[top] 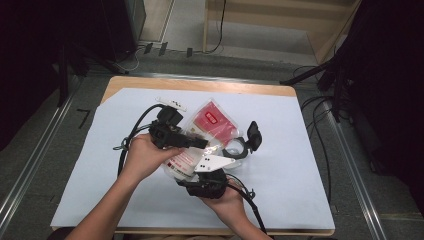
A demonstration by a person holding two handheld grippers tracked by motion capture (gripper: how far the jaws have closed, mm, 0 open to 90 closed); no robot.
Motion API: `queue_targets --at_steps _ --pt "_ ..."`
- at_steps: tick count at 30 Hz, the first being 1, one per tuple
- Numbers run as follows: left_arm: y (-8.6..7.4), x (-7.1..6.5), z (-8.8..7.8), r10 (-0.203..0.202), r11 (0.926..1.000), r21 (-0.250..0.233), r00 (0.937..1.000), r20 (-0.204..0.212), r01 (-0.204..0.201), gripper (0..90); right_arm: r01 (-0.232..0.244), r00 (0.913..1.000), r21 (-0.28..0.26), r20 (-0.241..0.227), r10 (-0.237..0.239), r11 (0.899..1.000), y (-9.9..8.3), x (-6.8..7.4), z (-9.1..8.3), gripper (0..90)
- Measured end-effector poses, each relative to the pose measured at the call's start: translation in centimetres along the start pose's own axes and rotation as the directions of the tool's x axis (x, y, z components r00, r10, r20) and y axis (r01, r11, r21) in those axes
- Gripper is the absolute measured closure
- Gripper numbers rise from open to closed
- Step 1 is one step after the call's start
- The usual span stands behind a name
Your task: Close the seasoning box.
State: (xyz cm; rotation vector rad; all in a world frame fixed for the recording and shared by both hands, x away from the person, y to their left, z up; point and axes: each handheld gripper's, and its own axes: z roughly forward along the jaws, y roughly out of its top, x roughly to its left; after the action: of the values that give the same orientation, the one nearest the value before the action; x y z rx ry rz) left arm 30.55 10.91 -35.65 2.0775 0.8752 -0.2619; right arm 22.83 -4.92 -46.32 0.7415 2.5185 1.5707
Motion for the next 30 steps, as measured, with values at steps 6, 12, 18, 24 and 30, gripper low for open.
queue_targets --at_steps 6,12,18,24,30 --pt "0.0 -0.2 0.6 -0.039 0.9992 0.006 0.9992 0.006 0.039 74.3 -0.009 0.9996 0.02 0.028 0.008 1.0 -0.2 0.1 0.4 56.8" --pt "0.0 -0.3 0.9 -0.012 0.9999 0.012 0.9999 0.011 0.012 71.2 -0.016 0.9993 0.023 0.033 0.015 1.0 -0.3 0.0 0.4 59.4" --pt "-0.1 -0.3 1.3 0.059 0.9965 0.06 0.9983 0.006 -0.059 70.3 -0.02 0.9998 0.024 -0.009 0.02 1.0 -0.2 -0.1 0.3 61.2" --pt "-0.1 0.0 1.0 0.056 0.9961 0.065 0.997 0.053 -0.06 64.1 -0.023 0.9978 0.005 -0.061 0.023 1.0 0.1 -0.1 0.0 63.1" --pt "-0.2 0.0 2.0 0.004 0.9988 0.049 0.9975 0.07 -0.008 60.6 -0.016 0.9985 0.014 -0.052 0.017 1.0 0.2 -0.2 -0.2 62.2"
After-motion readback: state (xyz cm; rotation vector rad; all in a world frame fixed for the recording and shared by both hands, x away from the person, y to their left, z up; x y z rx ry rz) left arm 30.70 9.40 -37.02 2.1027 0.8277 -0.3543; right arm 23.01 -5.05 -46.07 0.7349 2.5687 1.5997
